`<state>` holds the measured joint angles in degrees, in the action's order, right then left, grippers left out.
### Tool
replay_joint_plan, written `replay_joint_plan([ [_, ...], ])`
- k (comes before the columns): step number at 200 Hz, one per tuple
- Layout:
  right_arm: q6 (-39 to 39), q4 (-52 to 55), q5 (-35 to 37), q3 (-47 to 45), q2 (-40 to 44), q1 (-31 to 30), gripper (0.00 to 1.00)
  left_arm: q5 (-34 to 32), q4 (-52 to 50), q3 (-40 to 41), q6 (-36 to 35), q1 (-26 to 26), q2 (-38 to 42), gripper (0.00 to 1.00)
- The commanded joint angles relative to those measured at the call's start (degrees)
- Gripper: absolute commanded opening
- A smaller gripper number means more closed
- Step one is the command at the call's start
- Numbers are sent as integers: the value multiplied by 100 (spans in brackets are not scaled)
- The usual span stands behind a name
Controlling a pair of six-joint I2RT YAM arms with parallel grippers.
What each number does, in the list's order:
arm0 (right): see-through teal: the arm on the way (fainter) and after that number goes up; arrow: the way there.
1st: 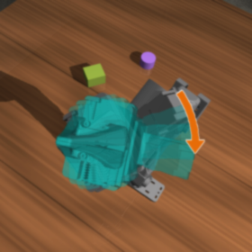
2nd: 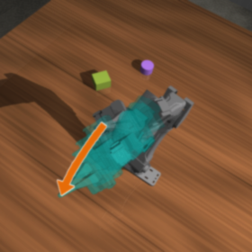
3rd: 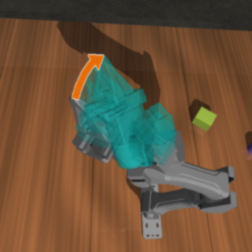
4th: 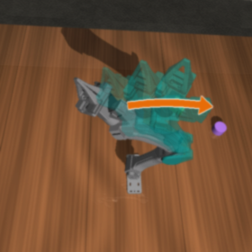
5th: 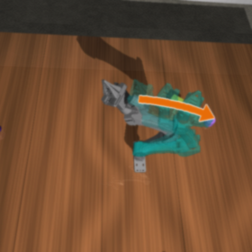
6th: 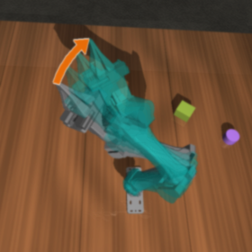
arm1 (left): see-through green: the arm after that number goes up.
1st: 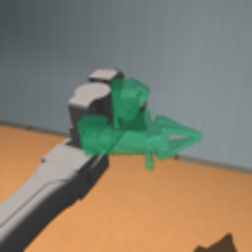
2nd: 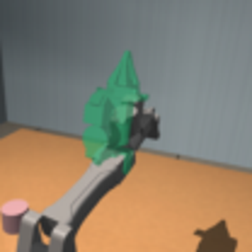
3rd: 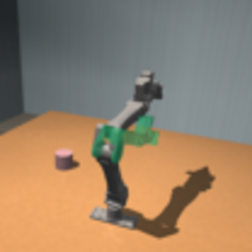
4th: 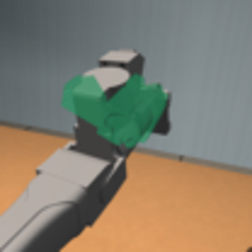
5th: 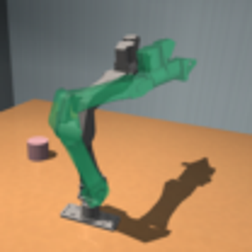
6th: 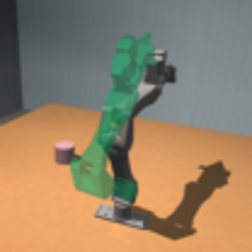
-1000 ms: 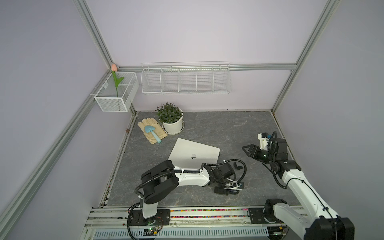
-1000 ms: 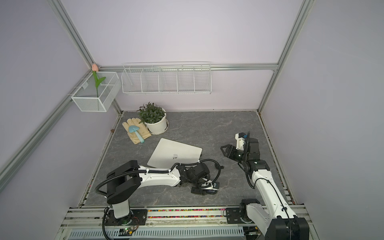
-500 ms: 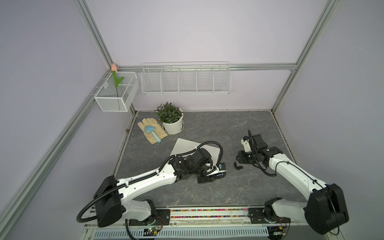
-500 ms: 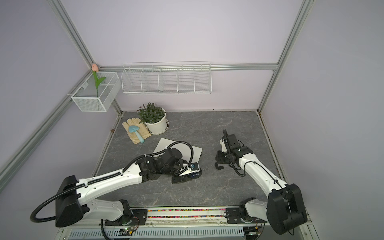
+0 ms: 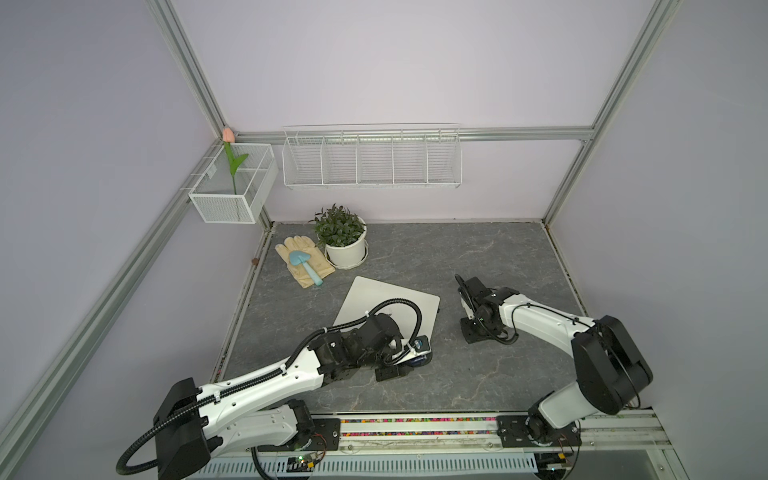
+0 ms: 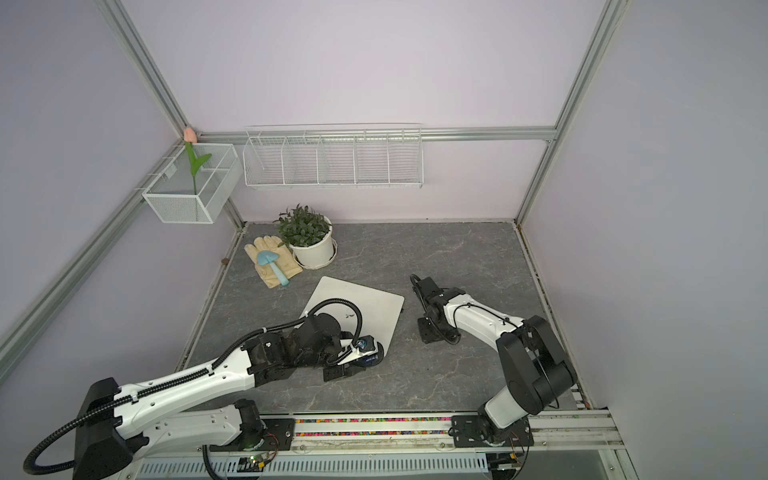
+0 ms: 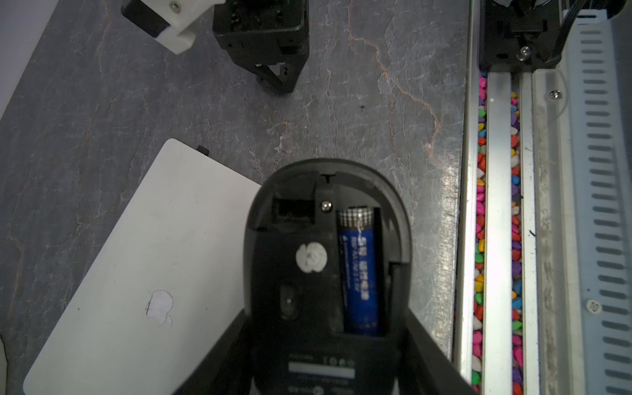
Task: Insert the wireless mouse receiver into the laptop
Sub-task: Pick up the lid from the center of the board.
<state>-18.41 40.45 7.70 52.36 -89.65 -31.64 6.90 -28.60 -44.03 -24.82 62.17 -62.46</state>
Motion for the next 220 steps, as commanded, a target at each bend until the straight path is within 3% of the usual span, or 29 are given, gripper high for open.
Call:
replay_joint_plan([
  [1,90,-99,295,210,-205,-61,43,18,235,-3,68,-30,93,17],
  [67,139,-296,414,277,-750,-84,32,-28,342,85,8,-30,204,19],
  [108,-16,-271,436,331,-897,-88,7,-33,377,103,28,-30,220,20],
  [170,-147,-231,259,401,-281,-77,7,-253,530,159,246,-30,283,21],
  [193,-135,-268,-287,477,464,72,7,-449,839,301,418,-30,330,21],
  [220,-337,-531,-2081,411,1392,747,7,-675,1322,489,670,-30,327,20],
])
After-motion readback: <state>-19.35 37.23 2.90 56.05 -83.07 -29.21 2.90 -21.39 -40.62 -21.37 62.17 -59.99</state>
